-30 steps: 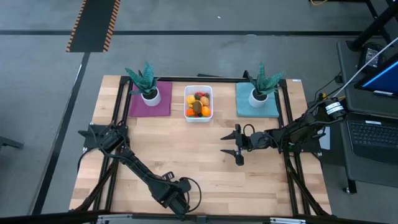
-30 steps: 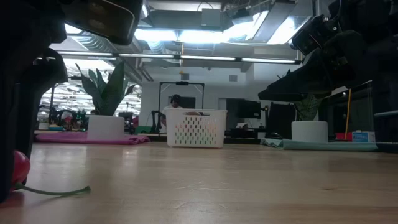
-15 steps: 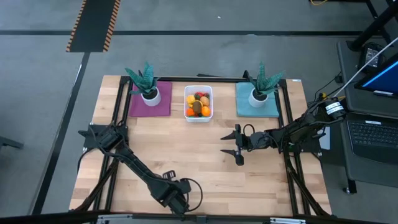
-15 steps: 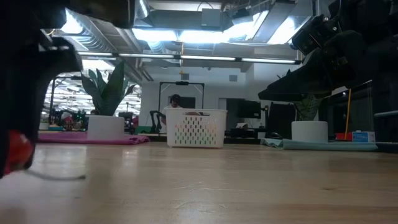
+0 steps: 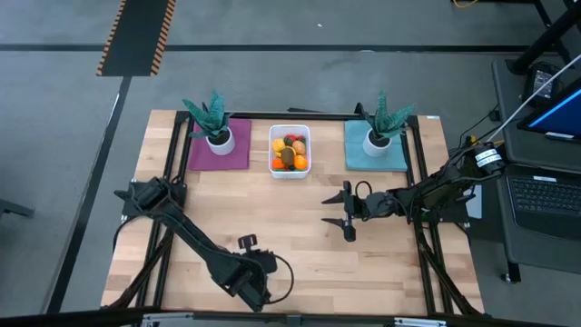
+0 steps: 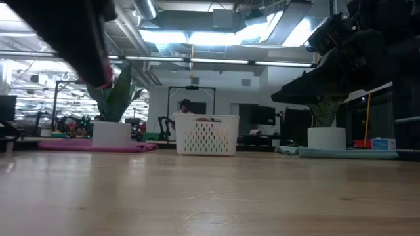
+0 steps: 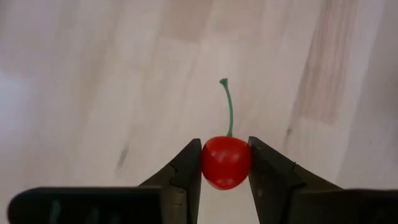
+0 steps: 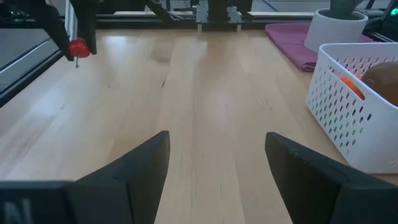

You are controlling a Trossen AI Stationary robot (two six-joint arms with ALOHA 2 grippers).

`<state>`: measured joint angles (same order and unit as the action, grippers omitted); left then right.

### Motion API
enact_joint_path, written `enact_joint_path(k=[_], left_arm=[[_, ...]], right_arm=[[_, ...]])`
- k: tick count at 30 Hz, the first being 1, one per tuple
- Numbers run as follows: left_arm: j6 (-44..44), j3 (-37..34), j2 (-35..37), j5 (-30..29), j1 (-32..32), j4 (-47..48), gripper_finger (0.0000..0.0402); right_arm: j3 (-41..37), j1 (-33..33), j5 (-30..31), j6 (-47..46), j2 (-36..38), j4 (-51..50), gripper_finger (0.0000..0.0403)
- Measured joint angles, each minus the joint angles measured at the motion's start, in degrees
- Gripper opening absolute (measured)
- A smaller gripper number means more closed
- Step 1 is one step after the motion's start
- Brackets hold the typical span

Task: Pick and placing Produce into tupperware
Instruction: Put the red cherry into the white bin

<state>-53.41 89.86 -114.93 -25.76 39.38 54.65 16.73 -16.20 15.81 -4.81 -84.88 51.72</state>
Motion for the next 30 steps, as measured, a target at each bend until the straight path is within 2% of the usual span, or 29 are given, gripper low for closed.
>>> enact_joint_path(k=[4,7,9,15,22,25,30], left_arm=[[1.9,0.0,0.6,-4.3,-0.3,0.2,0.0097],[2.1,-0.7,0.6,-7.0,-0.6,-0.3,0.0112],[2.7,-1.7,0.7,-8.8,-0.8,-3.1,0.0117],[9.5,-7.1,0.7,-11.8,-1.6,-20.0,0.0095],[17.9,-13.7,0.7,-12.7,-3.5,-37.6,0.0107],[22.7,-16.6,1.5,-12.7,-4.2,-46.0,0.0115],[33.8,-24.2,3.7,-12.0,-6.1,-64.9,0.0096]], right_arm=[[0.0,0.0,0.0,0.0,0.0,0.6,0.0265],[0.0,0.0,0.0,0.6,0.0,1.6,0.0265],[0.0,0.0,0.0,0.7,0.0,1.5,0.0265],[0.0,0.0,0.0,0.8,0.0,1.7,0.0265],[0.0,0.0,0.0,0.8,0.0,2.1,0.0265],[0.0,0.0,0.0,0.8,0.0,5.0,0.0265],[-2.3,-0.9,0.2,1.3,0.0,12.0,0.0265]])
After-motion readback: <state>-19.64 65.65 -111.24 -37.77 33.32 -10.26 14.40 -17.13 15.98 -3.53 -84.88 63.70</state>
